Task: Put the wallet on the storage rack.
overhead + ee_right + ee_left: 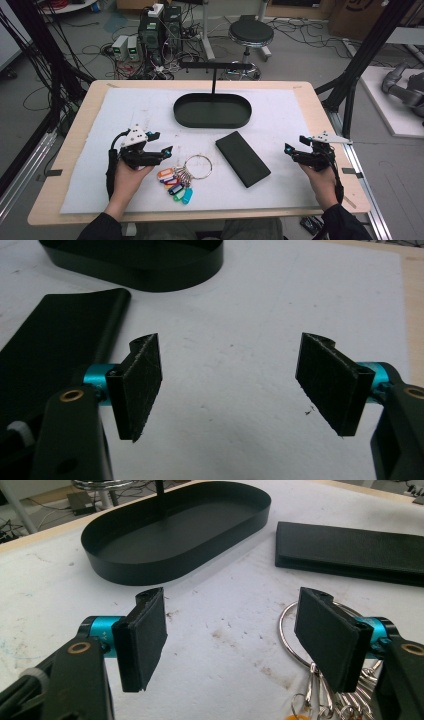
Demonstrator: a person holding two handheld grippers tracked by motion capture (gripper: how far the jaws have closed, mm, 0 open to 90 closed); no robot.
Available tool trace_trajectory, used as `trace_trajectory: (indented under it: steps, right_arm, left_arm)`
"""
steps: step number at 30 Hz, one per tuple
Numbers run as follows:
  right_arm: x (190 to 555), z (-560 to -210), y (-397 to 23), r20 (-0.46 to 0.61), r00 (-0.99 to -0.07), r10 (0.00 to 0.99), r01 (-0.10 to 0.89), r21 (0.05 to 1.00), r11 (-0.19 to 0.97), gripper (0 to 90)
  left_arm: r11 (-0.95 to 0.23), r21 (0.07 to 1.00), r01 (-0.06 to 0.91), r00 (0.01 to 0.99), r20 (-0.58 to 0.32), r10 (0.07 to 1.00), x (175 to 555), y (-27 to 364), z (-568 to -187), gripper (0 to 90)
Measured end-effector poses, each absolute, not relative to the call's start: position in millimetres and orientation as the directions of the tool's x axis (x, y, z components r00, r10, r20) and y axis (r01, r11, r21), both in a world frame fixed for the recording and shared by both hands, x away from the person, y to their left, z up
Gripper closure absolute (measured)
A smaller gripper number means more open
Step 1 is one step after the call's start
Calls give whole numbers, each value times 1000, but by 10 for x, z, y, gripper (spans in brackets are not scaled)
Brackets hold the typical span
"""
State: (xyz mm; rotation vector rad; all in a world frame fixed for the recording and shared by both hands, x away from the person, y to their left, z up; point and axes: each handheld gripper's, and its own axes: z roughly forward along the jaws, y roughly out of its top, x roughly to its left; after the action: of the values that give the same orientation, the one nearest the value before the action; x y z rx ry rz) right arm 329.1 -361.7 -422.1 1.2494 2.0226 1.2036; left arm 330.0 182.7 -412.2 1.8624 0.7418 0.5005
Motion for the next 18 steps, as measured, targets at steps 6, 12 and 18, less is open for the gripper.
trace_trajectory:
  steps: [6, 12, 18]
  right_arm:
    - [3191, -4238, -3482, 77, -510, 857, 480, 852, 209, 297]
    - [3127, -4270, -3374, 105, -547, 830, 511, 828, 232, 354]
    - [3071, -4319, -3206, 156, -584, 797, 560, 788, 256, 385]
  left_arm:
    - [-277, 924, 265, 716, 4, 698, 3310, 1862, -4116, 289]
    - [-268, 925, 269, 710, -2, 704, 3317, 1882, -4119, 289]
    - [-271, 925, 267, 709, 2, 705, 3314, 1886, -4114, 289]
